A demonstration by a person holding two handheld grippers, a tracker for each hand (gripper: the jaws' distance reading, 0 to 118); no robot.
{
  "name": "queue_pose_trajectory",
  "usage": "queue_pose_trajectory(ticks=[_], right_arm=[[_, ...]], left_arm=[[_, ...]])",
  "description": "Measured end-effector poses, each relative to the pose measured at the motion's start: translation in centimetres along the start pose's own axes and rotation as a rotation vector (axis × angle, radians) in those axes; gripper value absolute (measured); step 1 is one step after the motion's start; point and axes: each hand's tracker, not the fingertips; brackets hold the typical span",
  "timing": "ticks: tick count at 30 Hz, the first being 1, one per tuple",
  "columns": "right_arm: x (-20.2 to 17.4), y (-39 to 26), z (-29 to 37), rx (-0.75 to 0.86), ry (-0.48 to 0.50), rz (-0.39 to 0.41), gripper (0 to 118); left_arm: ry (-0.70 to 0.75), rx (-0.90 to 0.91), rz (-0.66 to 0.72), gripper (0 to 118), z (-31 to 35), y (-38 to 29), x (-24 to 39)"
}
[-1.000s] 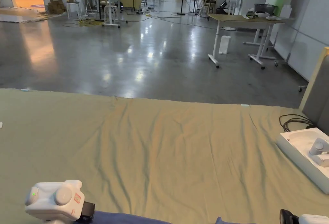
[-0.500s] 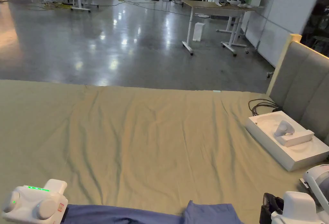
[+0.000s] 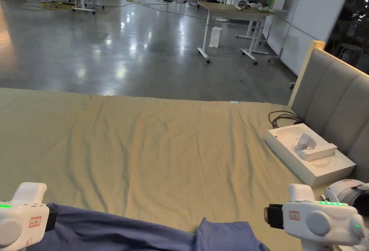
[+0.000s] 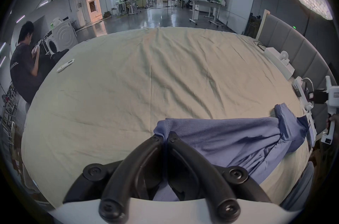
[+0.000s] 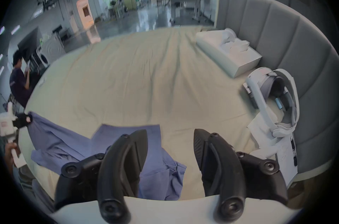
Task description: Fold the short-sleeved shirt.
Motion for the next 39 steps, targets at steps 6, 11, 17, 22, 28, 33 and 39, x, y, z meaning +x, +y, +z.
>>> queue_pose_trajectory(ticks=[6, 11, 17, 22, 28, 33, 39], right_arm=[[-2.3, -0.9, -5.7, -0.151, 0.052, 0.056, 62], [-3.5, -1.2, -9.5, -0.233, 0.056, 0.034, 60], [-5.2, -2.5, -9.5, -0.165, 0.024, 0.137, 11], [-5.5, -2.5, -7.3, -0.066, 0.022, 0.147, 4], [-4.9, -0.5, -1.6, 0.118, 0.078, 0.101, 3], [-5.3, 1.8, 3.5, 0.247, 0.1, 0.138, 2], [-6.1, 4.7, 9.3, 0.388, 0.087, 0.177, 2]], left_arm=[[0.012, -0.006, -0.007, 5, -0.7, -0.8, -0.6], [0.02, -0.019, 0.002, 5, -0.9, -1.4, -0.5], [0.025, -0.055, 0.007, 5, -1.7, -2.2, -0.1], [0.024, -0.06, 0.0, 5, -1.7, -2.0, 0.0], [0.008, -0.018, 0.017, 5, 0.1, -0.6, 0.0], [0.006, 0.049, 0.035, 5, 2.6, 1.1, -0.3], [0.011, 0.165, 0.04, 5, 7.2, 5.1, -0.9]])
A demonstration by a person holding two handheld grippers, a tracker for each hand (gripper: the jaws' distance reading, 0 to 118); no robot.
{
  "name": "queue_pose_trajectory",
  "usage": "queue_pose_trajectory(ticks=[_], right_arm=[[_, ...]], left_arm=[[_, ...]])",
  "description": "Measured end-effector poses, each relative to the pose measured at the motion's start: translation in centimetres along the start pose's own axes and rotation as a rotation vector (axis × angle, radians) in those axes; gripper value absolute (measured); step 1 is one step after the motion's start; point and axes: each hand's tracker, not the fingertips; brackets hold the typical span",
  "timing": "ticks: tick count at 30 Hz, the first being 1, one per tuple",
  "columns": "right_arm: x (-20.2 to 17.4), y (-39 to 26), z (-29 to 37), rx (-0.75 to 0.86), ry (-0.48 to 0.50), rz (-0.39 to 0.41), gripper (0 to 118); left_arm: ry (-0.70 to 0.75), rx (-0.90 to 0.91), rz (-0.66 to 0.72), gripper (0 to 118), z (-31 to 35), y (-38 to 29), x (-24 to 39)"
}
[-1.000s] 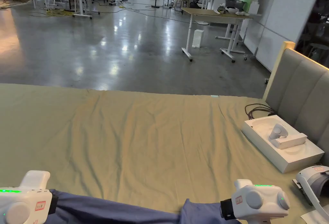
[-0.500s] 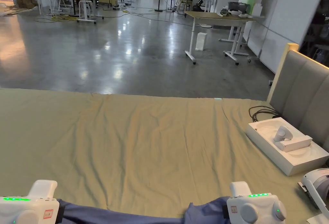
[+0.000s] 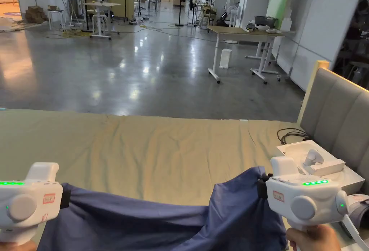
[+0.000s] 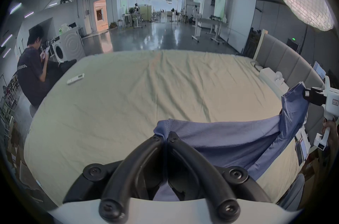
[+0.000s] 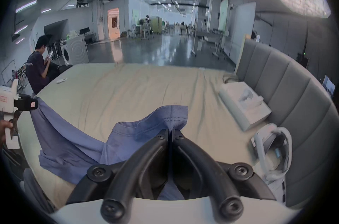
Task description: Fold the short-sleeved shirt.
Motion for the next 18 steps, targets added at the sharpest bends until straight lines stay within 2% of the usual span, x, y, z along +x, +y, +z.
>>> queue_pose_trajectory(ticks=[10, 18], right_arm=[[0.1, 8.5, 7.4, 0.2, -0.024, 0.016, 2], [0.2, 17.2, 12.6, 0.376, -0.051, -0.007, 2]], left_arm=[[0.039, 0.208, -0.033, 5, 9.3, 9.2, 0.2], [0.085, 0.334, -0.052, 5, 14.9, 17.2, 0.4]])
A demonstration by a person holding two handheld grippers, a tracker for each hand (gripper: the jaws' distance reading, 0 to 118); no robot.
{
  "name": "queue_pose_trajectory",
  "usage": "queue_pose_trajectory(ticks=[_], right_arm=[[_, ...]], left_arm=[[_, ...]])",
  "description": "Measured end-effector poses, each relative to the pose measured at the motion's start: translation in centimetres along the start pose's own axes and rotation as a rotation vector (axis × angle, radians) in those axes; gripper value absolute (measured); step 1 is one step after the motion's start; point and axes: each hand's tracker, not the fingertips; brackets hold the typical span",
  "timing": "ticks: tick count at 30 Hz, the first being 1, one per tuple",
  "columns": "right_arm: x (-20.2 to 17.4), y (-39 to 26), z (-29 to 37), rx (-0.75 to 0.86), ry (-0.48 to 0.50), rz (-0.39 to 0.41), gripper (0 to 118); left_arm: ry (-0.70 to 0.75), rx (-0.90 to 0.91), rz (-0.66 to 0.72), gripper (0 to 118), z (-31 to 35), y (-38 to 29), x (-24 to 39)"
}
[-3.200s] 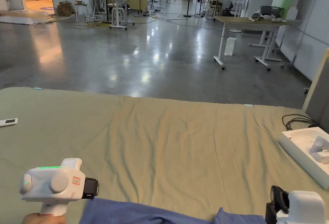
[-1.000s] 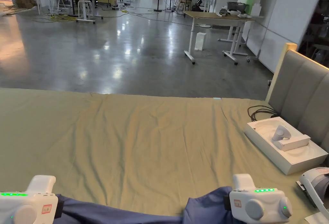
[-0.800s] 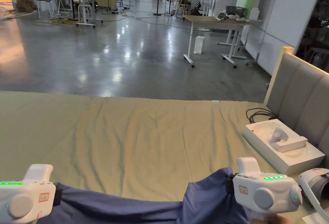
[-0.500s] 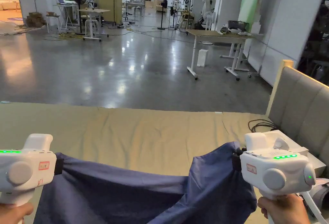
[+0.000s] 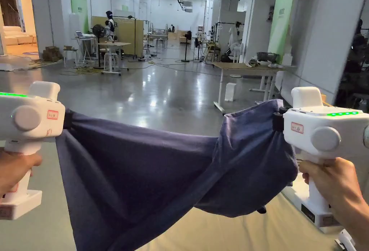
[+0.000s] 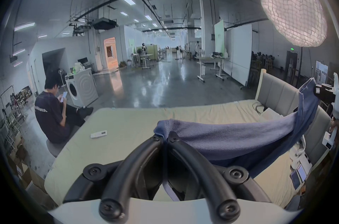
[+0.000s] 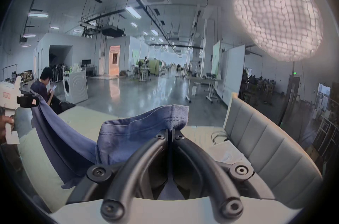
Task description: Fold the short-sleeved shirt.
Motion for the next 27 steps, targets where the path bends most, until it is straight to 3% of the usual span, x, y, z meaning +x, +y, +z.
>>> queue_pose_trajectory(ticks=[7, 15, 22, 27], right_arm=[[-0.5, 5.6, 0.0, 0.073, -0.031, -0.022, 2], [-0.6, 7.3, -3.6, 0.06, -0.062, -0.021, 2], [-1.3, 5.9, -8.9, 0.036, -0.058, -0.043, 2], [-2.7, 1.6, -10.9, 0.026, -0.04, 0.007, 2]], left_arm=[[0.034, 0.065, 0.011, 4, 0.4, 4.8, -0.4], [0.062, 0.066, 0.004, 4, -2.3, 7.0, -0.9], [0.089, 0.041, -0.007, 4, -7.1, 7.2, -0.9], [0.091, 0.011, -0.015, 4, -9.7, 3.7, -0.7]])
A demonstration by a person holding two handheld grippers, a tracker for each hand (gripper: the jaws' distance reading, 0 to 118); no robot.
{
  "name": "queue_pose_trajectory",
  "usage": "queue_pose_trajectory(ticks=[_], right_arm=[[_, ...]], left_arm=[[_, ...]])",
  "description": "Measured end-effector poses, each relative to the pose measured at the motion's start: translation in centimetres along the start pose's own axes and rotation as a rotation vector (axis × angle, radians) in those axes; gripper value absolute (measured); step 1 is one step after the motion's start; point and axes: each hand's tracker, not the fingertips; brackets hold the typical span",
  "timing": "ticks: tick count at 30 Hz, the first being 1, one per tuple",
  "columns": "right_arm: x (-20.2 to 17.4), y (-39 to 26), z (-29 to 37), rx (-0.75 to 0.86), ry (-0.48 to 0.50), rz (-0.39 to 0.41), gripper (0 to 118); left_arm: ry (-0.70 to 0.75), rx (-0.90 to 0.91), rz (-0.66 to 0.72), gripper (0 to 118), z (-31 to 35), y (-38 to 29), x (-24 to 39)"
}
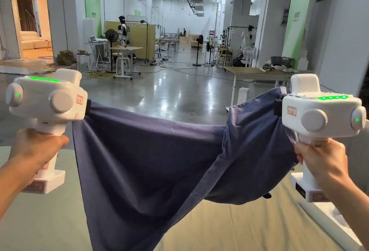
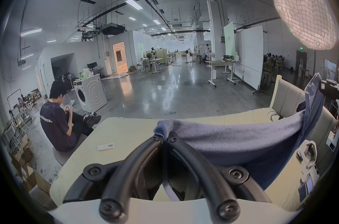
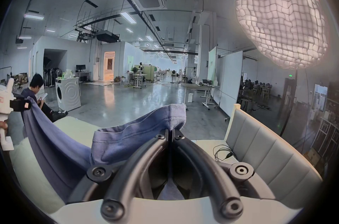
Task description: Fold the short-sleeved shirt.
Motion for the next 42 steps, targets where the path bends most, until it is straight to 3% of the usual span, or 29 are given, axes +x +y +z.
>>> queue_pose_trajectory(ticks=[4, 8, 16, 21, 31, 34, 36, 37, 38, 39, 40, 42], right_arm=[[-0.7, -5.7, -0.3, -0.045, 0.013, 0.033, 2], [-0.5, -13.5, 0.3, -0.145, 0.02, 0.009, 2], [-1.0, -28.7, 8.4, -0.319, 0.007, 0.007, 2], [-1.9, -33.5, 13.5, -0.373, 0.025, 0.042, 2], [-2.5, -38.0, 18.4, -0.457, 0.013, 0.002, 3], [-2.3, -38.0, 19.3, -0.464, 0.012, -0.006, 20], [-2.0, -37.5, 19.8, -0.448, 0.007, -0.009, 41], [-1.9, -37.0, 20.0, -0.439, 0.001, -0.011, 54], [-1.8, -36.4, 20.3, -0.422, -0.007, -0.016, 61], [-1.6, -35.7, 20.6, -0.397, -0.011, -0.027, 62], [-1.5, -34.9, 20.8, -0.369, -0.016, -0.041, 65], [-1.5, -33.6, 20.7, -0.332, -0.034, -0.052, 73]], left_arm=[[-0.016, -0.055, 0.005, 5, -0.8, -6.1, 0.2], [-0.038, -0.128, 0.018, 5, -0.5, -14.1, 0.3], [-0.069, -0.299, 0.081, 5, 3.7, -31.1, -1.0], [-0.065, -0.389, 0.125, 5, 6.8, -37.9, -2.0], [-0.081, -0.49, 0.133, 5, 10.7, -43.3, -1.7], [-0.093, -0.493, 0.142, 5, 11.7, -43.4, -1.6], [-0.108, -0.493, 0.134, 11, 12.4, -43.2, -1.6], [-0.111, -0.491, 0.126, 20, 12.8, -43.0, -1.5], [-0.109, -0.484, 0.119, 40, 13.2, -42.7, -1.5], [-0.101, -0.469, 0.111, 54, 13.5, -42.3, -1.5], [-0.092, -0.448, 0.108, 62, 13.9, -41.8, -1.4], [-0.099, -0.39, 0.12, 64, 14.4, -40.6, -1.2]])
